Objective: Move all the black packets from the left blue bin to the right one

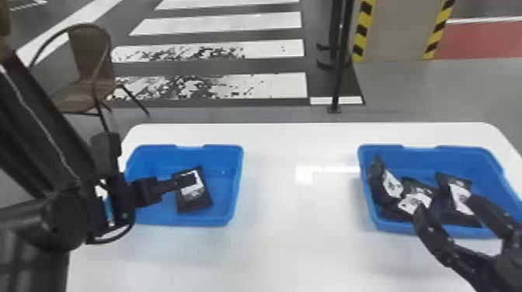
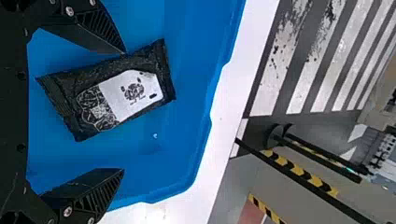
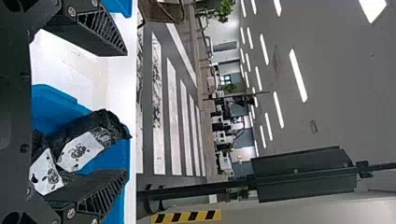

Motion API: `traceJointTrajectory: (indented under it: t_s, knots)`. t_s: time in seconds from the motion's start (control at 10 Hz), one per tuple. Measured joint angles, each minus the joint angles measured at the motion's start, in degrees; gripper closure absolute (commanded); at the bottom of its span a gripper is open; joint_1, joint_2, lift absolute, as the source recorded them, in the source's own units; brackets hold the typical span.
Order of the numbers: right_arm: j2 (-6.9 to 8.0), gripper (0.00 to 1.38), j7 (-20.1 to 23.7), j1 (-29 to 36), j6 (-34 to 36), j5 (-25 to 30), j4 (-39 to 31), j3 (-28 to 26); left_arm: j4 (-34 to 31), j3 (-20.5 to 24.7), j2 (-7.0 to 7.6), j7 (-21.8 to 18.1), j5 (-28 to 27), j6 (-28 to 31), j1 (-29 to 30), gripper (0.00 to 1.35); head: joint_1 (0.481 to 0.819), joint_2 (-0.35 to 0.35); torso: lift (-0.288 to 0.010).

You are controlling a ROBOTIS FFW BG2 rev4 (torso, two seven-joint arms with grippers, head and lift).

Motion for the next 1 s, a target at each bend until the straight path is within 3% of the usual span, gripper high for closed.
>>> traceJointTrajectory:
  t_s: [0.3,0.6,0.7,0.8,1.0]
  knots:
    - [0.00,0.14,0.15,-0.21,0.69,-0.64,0.59,0.00,4.59,-1.11,0.26,0.19,-5.54,3.65,-4.70,0.14,0.695,0.136,-0.140]
    - [0.00,0.14,0.35,-0.82,1.06,-0.67,1.38,0.14,13.90,-5.60,1.89,-0.21,-3.95,3.77,-9.98,0.16,0.695,0.104,-0.140]
    - [0.00,0.14,0.35,-0.98,1.19,-0.72,1.60,0.17,16.25,-6.14,2.05,-0.53,-3.61,4.07,-11.07,0.22,0.695,0.098,-0.140]
    - [0.00,0.15,0.42,-1.05,1.35,-0.95,1.80,0.17,17.20,-6.47,2.07,-0.58,-3.78,4.71,-11.42,0.35,0.695,0.096,-0.140]
    - [0.00,0.15,0.49,-1.15,1.77,-1.55,2.25,0.20,19.16,-6.69,2.09,-0.73,-4.57,5.39,-11.96,0.88,0.695,0.099,-0.140]
